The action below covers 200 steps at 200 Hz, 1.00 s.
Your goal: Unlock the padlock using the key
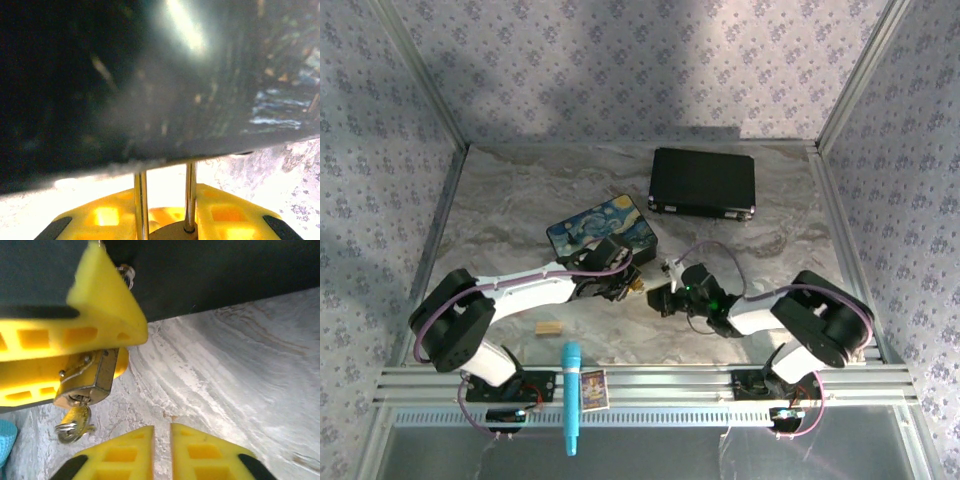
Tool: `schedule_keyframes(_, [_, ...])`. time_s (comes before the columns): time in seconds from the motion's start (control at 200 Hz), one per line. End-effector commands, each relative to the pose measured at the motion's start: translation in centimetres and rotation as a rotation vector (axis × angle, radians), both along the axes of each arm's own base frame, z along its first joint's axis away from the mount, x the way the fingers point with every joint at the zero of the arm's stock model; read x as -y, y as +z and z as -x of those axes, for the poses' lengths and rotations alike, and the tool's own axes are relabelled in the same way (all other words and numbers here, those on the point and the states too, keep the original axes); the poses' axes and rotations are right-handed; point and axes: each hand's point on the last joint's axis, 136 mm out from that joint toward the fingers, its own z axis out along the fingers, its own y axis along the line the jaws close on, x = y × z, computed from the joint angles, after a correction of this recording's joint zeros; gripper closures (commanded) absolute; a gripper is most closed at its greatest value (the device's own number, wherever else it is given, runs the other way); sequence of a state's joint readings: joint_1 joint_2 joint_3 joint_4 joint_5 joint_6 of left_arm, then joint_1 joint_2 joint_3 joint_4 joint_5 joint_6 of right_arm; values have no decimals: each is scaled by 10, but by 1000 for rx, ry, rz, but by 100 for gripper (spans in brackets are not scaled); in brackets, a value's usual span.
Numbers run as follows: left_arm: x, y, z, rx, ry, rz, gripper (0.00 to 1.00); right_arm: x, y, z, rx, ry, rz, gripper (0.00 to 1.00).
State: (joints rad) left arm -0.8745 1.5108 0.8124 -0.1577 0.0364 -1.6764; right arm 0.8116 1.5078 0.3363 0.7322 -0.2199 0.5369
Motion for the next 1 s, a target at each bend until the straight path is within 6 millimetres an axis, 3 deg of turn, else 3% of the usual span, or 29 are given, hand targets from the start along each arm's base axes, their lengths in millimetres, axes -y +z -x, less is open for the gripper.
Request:
schedule_keyframes(0.0, [-21, -42, 36, -161, -34, -132, 93, 23, -1, -7, -67, -90, 11, 69])
schedule_keyframes(0.055, [-24, -46, 38, -153, -54, -165, 89, 23, 5, -9, -103, -93, -6, 57])
schedule_keyframes(0.12, [-31, -51, 37, -132, -75, -233, 86, 18, 10, -9, -119, -65, -1, 53])
schedule_keyframes(0.28, [-54, -65, 40, -113, -132, -421, 83, 15, 8, -14, -123, -63, 9, 53])
schedule_keyframes(0.48, [-65, -68, 38, -56, -146, -479, 67, 6, 2, -14, -151, -30, 5, 53])
schedule_keyframes(0.69, [-64, -58, 27, 90, -165, -444, 41, 2, -5, -17, -163, -21, 13, 53])
schedule_keyframes(0.894, [-65, -48, 19, 181, -198, -450, 35, -1, -13, -17, -176, -9, 10, 55])
schedule_keyframes(0.994, [-54, -41, 17, 218, -241, -426, 32, -1, -12, -18, -170, -13, 7, 55])
